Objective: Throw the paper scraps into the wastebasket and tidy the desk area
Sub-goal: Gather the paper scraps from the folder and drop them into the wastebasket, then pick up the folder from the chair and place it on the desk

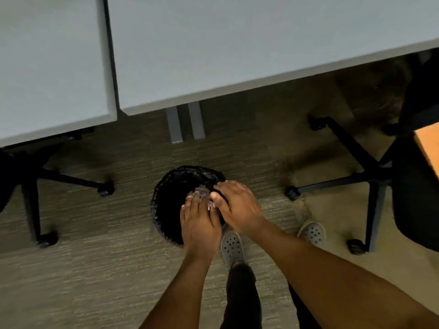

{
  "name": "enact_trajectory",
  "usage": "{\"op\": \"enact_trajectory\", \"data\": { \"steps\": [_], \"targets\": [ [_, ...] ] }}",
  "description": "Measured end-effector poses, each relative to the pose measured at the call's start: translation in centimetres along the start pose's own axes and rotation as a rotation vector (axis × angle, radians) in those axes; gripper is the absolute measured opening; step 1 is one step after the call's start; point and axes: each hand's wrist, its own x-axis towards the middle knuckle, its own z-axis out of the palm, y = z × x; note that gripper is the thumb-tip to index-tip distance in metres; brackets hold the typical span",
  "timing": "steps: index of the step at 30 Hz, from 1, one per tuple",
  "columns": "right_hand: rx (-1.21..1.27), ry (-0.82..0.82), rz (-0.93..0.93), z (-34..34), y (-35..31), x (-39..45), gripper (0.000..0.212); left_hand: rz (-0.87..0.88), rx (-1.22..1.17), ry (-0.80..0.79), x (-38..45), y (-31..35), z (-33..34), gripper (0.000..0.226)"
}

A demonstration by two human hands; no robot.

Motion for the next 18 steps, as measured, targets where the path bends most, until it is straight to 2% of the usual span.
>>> {"op": "enact_trajectory", "data": {
  "steps": [4, 8, 12, 18],
  "targets": [
    [0.016, 0.136, 0.073, -4.7, 1.1, -2.4, 0.072, 0.122, -0.049, -0.058, -0.4, 5.1, -1.2, 0.066],
    [0.056, 0.212, 0.183, -9.0, 3.1, -4.9, 0.077, 0.288, -0.013, -0.177, -0.5, 10.4, -2.3, 0.046],
    [0.087, 0.350, 0.285, -14.0, 5.3, -7.8, 0.060, 0.435, 0.026, -0.235, -0.6, 16.2, -3.1, 0.047],
    [0.102, 0.520, 0.424, -21.9, 9.4, -12.3, 0.050, 0.592, 0.113, -0.316, -1.4, 26.0, -3.7, 0.052]
  ]
}}
